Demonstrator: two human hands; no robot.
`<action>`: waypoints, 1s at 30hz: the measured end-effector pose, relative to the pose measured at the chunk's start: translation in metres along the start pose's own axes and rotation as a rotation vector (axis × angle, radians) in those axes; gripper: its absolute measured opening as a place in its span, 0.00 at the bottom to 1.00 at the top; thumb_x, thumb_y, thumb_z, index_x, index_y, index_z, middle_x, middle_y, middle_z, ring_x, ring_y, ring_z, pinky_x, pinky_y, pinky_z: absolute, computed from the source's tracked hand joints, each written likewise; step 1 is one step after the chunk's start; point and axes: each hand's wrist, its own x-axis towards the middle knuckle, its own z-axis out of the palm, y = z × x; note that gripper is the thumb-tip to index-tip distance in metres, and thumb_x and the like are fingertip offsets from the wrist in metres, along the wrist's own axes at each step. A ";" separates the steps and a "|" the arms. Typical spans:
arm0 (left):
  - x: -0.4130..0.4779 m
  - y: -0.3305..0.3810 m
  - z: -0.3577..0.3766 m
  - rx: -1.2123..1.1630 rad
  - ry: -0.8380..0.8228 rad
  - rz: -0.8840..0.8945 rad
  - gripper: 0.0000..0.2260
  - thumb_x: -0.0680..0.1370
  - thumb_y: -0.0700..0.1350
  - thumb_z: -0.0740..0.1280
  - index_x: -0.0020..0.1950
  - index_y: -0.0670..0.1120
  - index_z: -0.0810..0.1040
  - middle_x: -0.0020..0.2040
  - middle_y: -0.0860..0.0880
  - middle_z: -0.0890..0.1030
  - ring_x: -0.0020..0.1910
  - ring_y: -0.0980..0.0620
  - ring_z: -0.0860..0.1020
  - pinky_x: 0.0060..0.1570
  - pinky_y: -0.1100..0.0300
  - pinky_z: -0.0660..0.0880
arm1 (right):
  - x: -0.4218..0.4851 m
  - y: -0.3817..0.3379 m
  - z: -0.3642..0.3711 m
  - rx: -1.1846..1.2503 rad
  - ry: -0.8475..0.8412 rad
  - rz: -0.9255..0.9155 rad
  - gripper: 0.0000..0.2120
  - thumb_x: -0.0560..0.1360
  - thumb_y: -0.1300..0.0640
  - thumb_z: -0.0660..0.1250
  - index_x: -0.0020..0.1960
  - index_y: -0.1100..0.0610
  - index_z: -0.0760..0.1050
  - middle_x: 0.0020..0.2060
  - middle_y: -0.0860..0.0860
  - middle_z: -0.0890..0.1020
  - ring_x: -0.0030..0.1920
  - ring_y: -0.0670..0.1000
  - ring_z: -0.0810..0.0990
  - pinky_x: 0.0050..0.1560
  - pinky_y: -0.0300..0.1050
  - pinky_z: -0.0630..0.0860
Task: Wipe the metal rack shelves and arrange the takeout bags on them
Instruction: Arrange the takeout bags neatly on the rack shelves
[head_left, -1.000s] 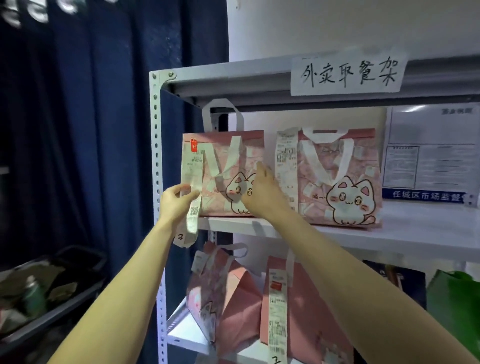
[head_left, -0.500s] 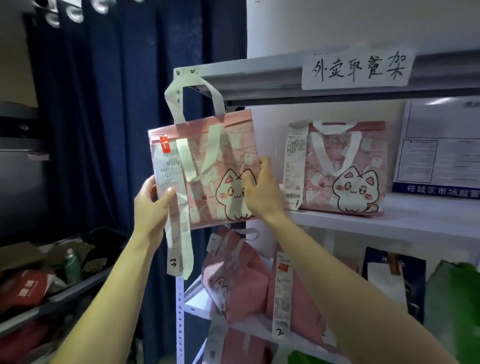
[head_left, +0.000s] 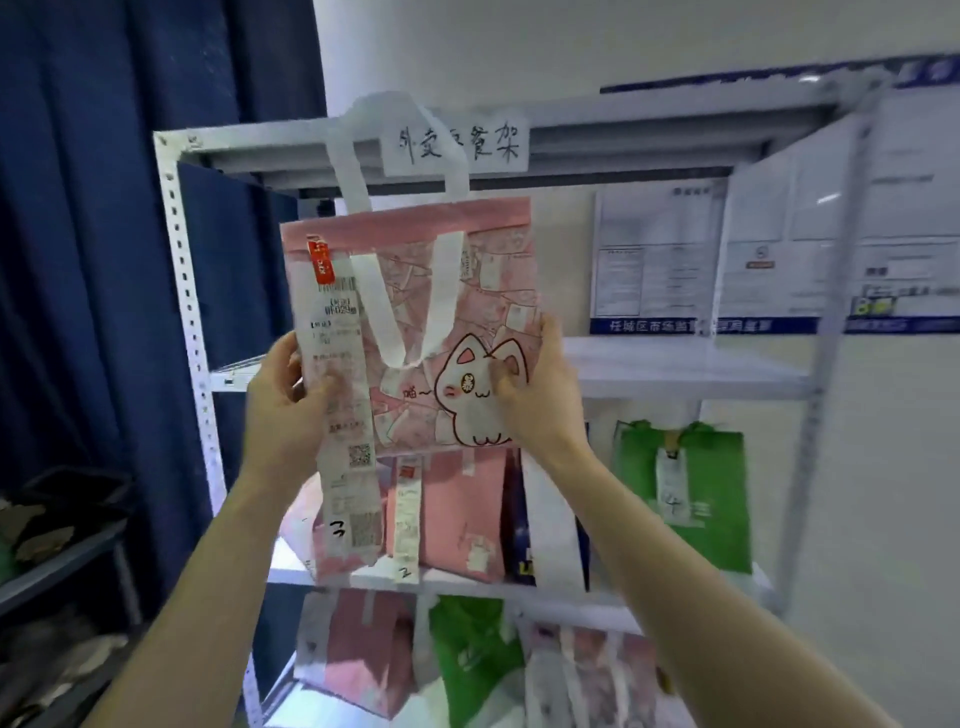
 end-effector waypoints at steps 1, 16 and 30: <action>-0.005 0.003 0.025 0.012 -0.054 0.021 0.25 0.84 0.33 0.67 0.69 0.63 0.78 0.61 0.56 0.87 0.56 0.55 0.87 0.50 0.49 0.88 | -0.002 0.005 -0.026 -0.021 0.041 0.004 0.33 0.82 0.60 0.69 0.81 0.47 0.58 0.63 0.43 0.82 0.52 0.40 0.82 0.55 0.48 0.83; 0.039 0.001 0.314 0.040 -0.524 0.173 0.47 0.77 0.25 0.70 0.81 0.68 0.62 0.73 0.56 0.74 0.50 0.62 0.85 0.40 0.67 0.83 | 0.089 0.102 -0.243 -0.275 0.273 0.025 0.47 0.77 0.67 0.68 0.81 0.31 0.51 0.61 0.40 0.79 0.45 0.36 0.84 0.32 0.31 0.79; 0.080 -0.092 0.406 0.070 -0.548 0.106 0.38 0.80 0.30 0.71 0.80 0.63 0.65 0.73 0.53 0.76 0.53 0.60 0.82 0.38 0.70 0.81 | 0.150 0.217 -0.267 -0.406 0.168 0.079 0.45 0.81 0.58 0.70 0.81 0.28 0.45 0.75 0.46 0.75 0.60 0.49 0.83 0.45 0.41 0.81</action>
